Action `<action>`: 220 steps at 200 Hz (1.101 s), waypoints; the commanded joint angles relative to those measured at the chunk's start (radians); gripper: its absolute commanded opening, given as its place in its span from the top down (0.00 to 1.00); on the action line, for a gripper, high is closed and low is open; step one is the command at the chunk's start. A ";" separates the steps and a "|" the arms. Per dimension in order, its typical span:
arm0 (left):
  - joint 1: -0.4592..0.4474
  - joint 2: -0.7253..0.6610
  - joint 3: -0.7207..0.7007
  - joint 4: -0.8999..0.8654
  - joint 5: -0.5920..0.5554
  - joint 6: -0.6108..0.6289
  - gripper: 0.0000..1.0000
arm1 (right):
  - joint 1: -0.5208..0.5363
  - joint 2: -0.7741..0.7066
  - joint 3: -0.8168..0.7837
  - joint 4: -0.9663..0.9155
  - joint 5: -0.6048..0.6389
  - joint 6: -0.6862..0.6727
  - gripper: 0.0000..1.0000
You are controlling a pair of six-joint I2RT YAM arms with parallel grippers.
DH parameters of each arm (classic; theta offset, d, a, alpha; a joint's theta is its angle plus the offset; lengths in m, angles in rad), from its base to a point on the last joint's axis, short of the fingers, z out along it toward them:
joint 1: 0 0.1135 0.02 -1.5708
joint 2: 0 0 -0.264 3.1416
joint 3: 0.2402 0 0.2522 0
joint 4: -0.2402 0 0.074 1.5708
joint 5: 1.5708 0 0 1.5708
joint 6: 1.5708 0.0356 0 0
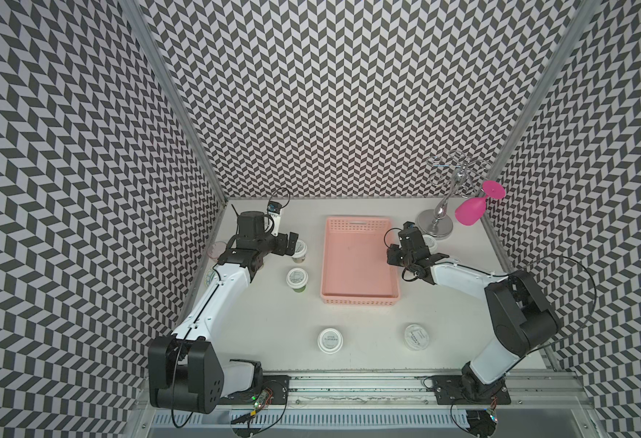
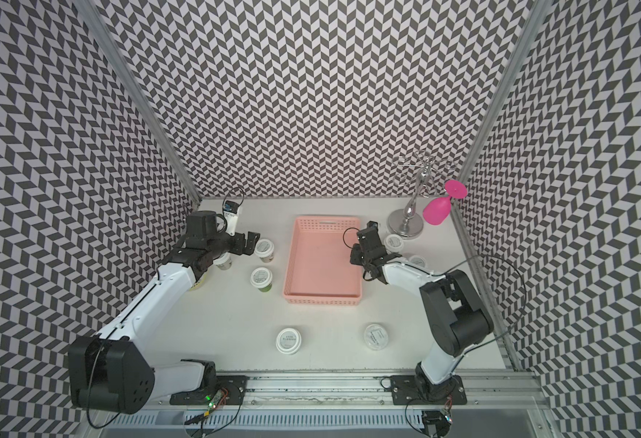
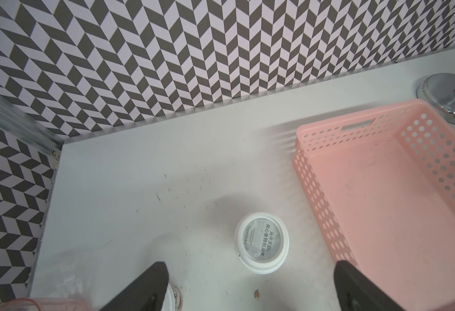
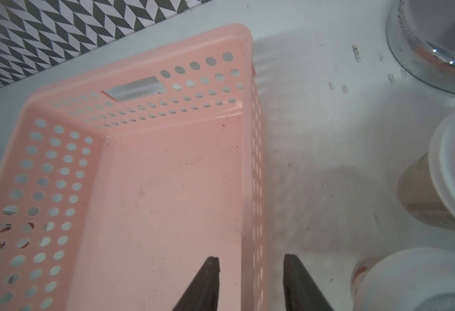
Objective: Put the yogurt in the basket
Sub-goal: Adjust the basket at the center of the board, then pick up the yogurt from the center of the board.
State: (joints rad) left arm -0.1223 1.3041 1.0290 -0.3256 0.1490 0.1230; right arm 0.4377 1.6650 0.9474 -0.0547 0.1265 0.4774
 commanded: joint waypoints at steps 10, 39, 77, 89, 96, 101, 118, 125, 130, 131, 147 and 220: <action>-0.011 0.032 0.045 -0.030 -0.038 0.008 0.00 | 0.004 -0.127 0.007 -0.061 0.054 -0.023 0.52; -0.013 0.064 0.054 -0.036 -0.052 -0.005 0.00 | 0.004 -0.232 -0.036 -0.082 0.076 -0.049 0.42; -0.017 0.126 0.092 -0.060 -0.067 -0.035 0.00 | 0.005 -0.345 -0.056 -0.150 0.164 -0.109 0.32; -0.019 0.147 0.106 -0.072 -0.066 -0.050 0.00 | 0.005 -0.383 -0.071 -0.159 0.186 -0.133 0.30; -0.019 0.157 0.116 -0.079 -0.066 -0.057 0.00 | 0.005 -0.406 -0.075 -0.172 0.205 -0.146 0.25; -0.021 0.163 0.123 -0.085 -0.067 -0.059 0.00 | 0.005 -0.420 -0.078 -0.183 0.221 -0.153 0.25; -0.023 0.180 0.132 -0.093 -0.069 -0.068 0.00 | 0.004 -0.494 -0.100 -0.194 0.253 -0.173 0.21; -0.024 0.187 0.131 -0.092 -0.071 -0.071 0.00 | 0.007 -0.528 -0.112 -0.186 0.255 -0.180 0.18; -0.027 0.192 0.131 -0.092 -0.071 -0.075 0.00 | 0.007 -0.552 -0.124 -0.172 0.255 -0.188 0.18; -0.027 0.194 0.131 -0.092 -0.072 -0.075 0.00 | 0.006 -0.555 -0.126 -0.169 0.256 -0.190 0.18; -0.033 0.218 0.138 -0.097 -0.080 -0.080 0.00 | 0.006 -0.638 -0.168 -0.124 0.251 -0.212 0.15; -0.067 0.312 0.162 -0.119 -0.135 -0.101 0.00 | 0.009 -0.849 -0.298 0.023 0.274 -0.265 0.02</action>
State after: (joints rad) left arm -0.1699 1.5940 1.1599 -0.4240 0.0444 0.0391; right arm 0.4419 0.8360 0.6605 -0.1173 0.3618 0.2317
